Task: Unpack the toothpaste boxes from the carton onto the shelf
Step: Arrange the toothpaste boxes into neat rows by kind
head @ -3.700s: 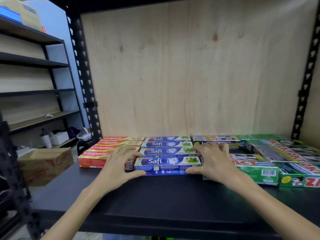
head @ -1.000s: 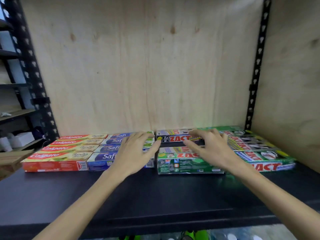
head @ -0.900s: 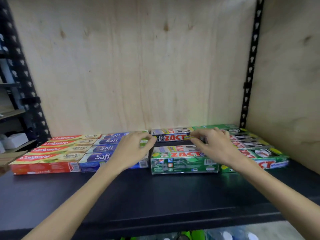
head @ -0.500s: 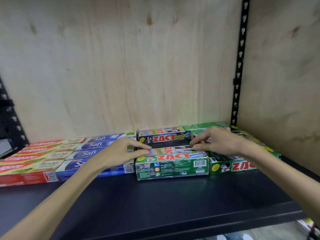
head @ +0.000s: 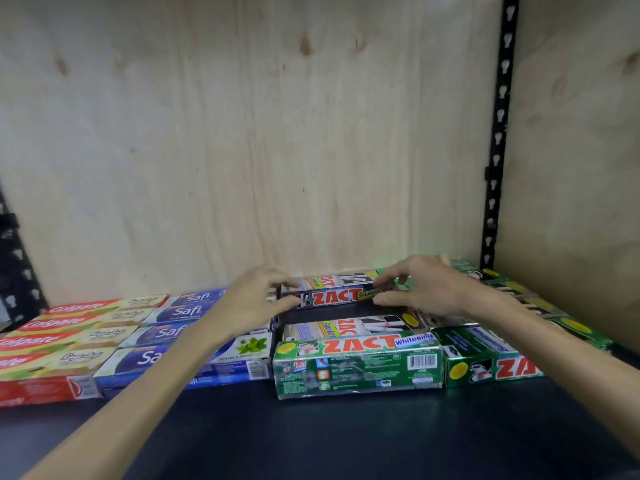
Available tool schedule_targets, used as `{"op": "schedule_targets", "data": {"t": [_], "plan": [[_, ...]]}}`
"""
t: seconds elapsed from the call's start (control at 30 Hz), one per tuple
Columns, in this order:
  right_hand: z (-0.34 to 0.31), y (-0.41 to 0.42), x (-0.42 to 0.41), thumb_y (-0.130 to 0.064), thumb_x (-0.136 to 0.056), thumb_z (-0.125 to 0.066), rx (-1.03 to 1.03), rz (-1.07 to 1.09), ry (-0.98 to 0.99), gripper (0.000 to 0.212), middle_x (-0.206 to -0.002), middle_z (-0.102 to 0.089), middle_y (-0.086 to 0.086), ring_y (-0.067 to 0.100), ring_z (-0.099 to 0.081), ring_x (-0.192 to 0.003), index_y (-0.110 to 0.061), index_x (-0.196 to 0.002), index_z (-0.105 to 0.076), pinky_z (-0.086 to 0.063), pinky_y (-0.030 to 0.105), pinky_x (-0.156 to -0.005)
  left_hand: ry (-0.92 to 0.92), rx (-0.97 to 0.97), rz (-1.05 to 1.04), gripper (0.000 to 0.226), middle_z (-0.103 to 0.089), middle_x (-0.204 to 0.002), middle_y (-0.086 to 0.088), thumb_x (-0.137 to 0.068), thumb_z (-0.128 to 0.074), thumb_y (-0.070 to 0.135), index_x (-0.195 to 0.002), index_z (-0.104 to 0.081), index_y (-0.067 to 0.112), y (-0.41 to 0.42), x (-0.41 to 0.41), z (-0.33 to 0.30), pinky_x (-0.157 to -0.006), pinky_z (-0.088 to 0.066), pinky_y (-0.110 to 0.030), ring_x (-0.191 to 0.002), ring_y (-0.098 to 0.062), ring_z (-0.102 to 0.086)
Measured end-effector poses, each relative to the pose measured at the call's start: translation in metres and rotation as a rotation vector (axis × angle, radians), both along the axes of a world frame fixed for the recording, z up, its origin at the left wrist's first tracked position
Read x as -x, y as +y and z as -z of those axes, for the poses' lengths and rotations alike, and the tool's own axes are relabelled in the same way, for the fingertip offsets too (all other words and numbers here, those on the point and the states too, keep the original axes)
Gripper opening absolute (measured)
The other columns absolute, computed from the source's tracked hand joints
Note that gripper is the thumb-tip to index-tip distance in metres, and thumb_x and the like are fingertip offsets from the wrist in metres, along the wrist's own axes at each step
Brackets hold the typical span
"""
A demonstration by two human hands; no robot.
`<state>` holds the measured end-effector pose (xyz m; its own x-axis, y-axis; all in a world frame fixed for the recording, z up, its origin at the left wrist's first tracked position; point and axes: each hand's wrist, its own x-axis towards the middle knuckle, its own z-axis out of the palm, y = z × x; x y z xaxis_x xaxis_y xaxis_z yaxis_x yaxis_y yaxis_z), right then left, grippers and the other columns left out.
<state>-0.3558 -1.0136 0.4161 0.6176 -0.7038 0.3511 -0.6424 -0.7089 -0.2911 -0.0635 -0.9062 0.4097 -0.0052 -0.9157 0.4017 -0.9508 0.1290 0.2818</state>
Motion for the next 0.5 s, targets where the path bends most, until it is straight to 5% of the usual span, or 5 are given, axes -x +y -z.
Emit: {"op": "schedule_targets", "data": {"t": [0.23,0.5], "plan": [[0.000,-0.033,-0.025,-0.052,-0.090,-0.067,0.063,0.023,0.091,0.052,-0.141,-0.057,-0.011,0.017,-0.037,-0.132,-0.036,-0.138,-0.057,-0.020,0.045,-0.110,-0.186,-0.040,-0.149,0.050,-0.061,-0.134,0.005,-0.088,-0.071,0.048,-0.134,-0.063,0.031,-0.039,0.000,0.013,-0.104,-0.043,-0.038,-0.122,-0.021,-0.056],[0.022,-0.042,-0.034,-0.058,-0.080,-0.073,0.124,0.052,-0.043,0.039,-0.107,-0.062,-0.016,0.011,-0.047,-0.114,-0.036,-0.111,-0.067,-0.026,0.036,-0.091,-0.080,0.001,-0.095,0.026,-0.062,-0.109,0.004,-0.083,-0.080,0.036,-0.101,-0.063,0.027,-0.047,-0.009,0.017,-0.093,-0.048,-0.037,-0.103,-0.019,-0.059]]}}
